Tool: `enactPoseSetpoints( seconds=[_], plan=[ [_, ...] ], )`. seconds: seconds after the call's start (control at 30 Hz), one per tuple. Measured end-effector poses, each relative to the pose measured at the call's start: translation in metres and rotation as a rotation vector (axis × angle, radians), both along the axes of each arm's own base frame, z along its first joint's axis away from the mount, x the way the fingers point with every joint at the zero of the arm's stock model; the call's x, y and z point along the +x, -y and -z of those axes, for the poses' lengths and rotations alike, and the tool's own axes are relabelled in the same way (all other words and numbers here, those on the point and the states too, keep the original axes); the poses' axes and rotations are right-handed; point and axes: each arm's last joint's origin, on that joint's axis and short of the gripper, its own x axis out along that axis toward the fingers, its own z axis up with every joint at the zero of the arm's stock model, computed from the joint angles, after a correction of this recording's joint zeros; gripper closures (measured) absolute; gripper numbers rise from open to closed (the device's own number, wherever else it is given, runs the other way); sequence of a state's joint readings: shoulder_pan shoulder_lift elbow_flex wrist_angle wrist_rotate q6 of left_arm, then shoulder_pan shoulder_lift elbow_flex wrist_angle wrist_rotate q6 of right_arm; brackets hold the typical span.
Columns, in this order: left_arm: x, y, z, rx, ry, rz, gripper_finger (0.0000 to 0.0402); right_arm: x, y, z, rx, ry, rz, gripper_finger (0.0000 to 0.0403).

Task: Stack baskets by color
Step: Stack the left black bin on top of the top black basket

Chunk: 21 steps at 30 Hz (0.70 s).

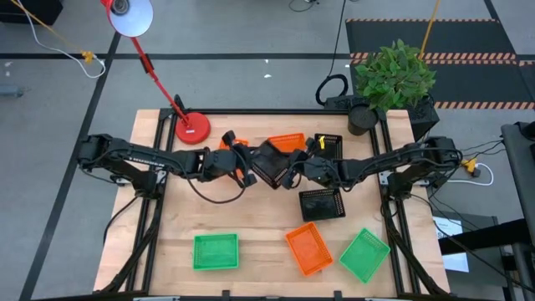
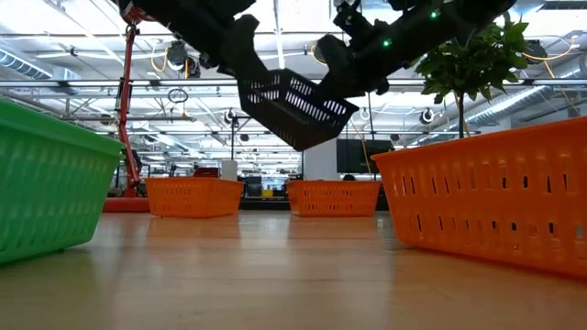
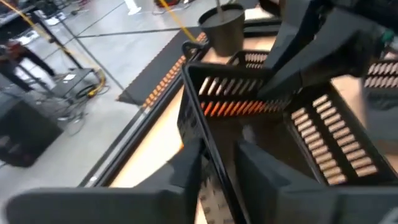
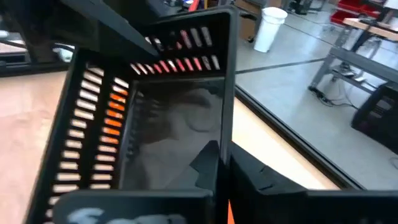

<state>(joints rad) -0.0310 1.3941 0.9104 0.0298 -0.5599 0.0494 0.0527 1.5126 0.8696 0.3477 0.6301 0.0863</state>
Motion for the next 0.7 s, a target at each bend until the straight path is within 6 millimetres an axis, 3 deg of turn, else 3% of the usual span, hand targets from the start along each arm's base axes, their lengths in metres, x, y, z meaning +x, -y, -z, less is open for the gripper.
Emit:
enactPoseSetpoints(
  seconds=[0.17,0.3,0.5,0.7],
  plan=[
    [0.0,0.009,-0.009,-0.004,0.072,0.038,0.0216,-0.003,0.002,-0.008,0.009,0.032,0.004,0.0397],
    [-0.008,0.019,-0.027,0.029,0.147,0.059,0.0181,-0.013,0.003,-0.019,0.029,0.036,0.007,0.0397],
    [-0.03,0.035,-0.052,0.111,0.203,0.038,0.017,-0.042,0.009,-0.043,0.128,0.065,0.071,0.0399],
    [-0.047,0.041,-0.062,0.131,0.202,0.023,0.017,-0.073,0.018,-0.072,0.241,0.158,0.072,0.04]
  ],
)
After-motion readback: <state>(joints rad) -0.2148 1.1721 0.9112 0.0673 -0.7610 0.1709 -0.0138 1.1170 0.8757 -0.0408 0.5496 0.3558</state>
